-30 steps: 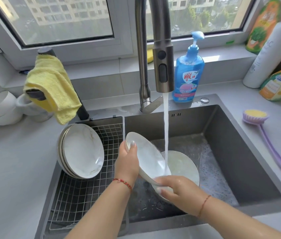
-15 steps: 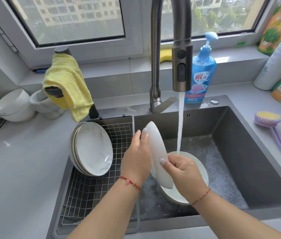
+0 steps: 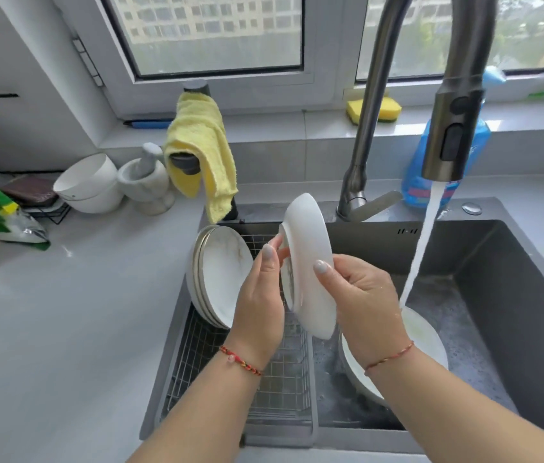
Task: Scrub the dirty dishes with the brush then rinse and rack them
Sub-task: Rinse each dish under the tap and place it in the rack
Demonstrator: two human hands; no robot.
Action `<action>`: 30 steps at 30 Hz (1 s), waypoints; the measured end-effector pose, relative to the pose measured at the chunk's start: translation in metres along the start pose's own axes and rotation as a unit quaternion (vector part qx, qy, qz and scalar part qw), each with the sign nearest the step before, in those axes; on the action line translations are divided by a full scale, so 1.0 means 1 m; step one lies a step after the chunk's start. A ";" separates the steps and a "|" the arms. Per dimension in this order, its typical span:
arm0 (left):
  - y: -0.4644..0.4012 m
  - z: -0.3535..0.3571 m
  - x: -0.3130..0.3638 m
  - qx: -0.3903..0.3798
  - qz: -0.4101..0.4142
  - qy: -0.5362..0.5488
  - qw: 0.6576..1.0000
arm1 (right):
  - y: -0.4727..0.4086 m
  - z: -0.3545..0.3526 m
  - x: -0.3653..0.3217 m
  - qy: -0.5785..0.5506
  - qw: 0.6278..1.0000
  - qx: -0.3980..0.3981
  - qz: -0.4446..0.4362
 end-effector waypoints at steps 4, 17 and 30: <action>-0.003 -0.046 -0.006 0.057 -0.011 -0.006 0.998 | -0.017 0.043 0.007 -0.074 0.996 -0.015 0.045; -0.033 -0.138 -0.035 0.127 -0.006 0.030 0.991 | -0.050 0.154 0.039 0.040 0.990 -0.042 0.125; -0.026 -0.146 -0.028 0.134 -0.002 0.070 0.988 | -0.053 0.196 0.030 0.137 0.979 -0.068 0.139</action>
Point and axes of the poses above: each hand's wrist, its own y-axis away from the middle knuckle, its own z-axis out of the palm, x = y × z, the point moved 10 cm from there along -y, towards the middle knuckle, and after that the axes turned 14 degrees about y, right-handed, at the moved point
